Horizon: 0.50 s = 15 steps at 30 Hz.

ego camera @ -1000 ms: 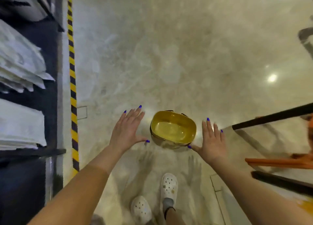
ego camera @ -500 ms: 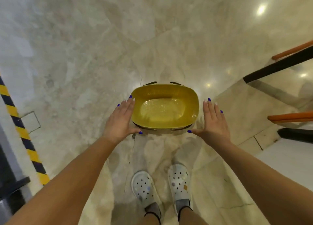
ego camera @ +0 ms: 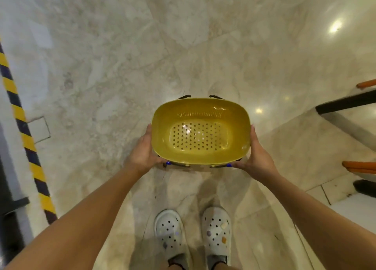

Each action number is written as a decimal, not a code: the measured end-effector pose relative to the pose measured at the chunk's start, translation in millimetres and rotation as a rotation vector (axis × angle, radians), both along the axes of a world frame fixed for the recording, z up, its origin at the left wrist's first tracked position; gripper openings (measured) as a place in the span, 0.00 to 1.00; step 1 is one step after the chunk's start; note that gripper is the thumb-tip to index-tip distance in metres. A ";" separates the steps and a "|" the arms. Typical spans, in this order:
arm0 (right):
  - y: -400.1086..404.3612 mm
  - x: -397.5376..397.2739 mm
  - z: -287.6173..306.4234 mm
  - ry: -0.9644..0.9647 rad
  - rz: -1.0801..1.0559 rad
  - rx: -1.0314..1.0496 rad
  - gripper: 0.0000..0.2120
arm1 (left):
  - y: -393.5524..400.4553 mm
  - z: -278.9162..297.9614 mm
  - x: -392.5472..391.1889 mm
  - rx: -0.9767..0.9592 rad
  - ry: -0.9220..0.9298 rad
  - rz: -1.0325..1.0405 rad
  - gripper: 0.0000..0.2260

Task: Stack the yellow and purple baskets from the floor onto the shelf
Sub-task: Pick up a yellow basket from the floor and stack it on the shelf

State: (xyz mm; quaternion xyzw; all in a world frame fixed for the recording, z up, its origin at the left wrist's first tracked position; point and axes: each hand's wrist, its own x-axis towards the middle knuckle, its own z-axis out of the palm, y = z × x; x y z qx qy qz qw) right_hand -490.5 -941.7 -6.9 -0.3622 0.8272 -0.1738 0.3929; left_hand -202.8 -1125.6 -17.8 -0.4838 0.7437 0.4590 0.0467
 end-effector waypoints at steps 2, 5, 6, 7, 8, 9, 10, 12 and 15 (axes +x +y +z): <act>-15.1 10.8 36.2 0.010 0.107 -0.052 0.66 | 8.8 38.4 23.8 0.139 0.147 0.303 0.16; -56.2 31.1 111.1 0.026 0.259 -0.094 0.64 | 13.7 121.4 63.3 0.095 0.136 0.391 0.27; -69.8 42.8 138.1 0.037 0.310 -0.107 0.64 | 16.8 147.2 81.0 0.057 0.107 0.418 0.40; -90.2 61.6 170.2 0.060 0.378 -0.135 0.64 | 20.6 177.6 104.8 0.041 0.119 0.531 0.49; -106.8 73.5 193.5 0.055 0.408 -0.137 0.64 | 24.8 200.9 122.0 0.054 0.142 0.575 0.52; -117.2 78.3 209.8 0.053 0.416 -0.130 0.64 | 30.9 214.1 128.1 0.069 0.195 0.623 0.51; -134.1 95.0 232.1 0.048 0.475 -0.162 0.64 | 37.9 235.1 145.9 0.028 0.225 0.697 0.48; -161.9 139.7 273.5 0.012 0.648 -0.212 0.64 | 55.0 285.1 190.3 -0.100 0.165 0.808 0.51; -195.6 214.5 334.7 -0.017 0.884 -0.284 0.63 | 98.8 338.1 252.3 -0.236 0.133 0.983 0.59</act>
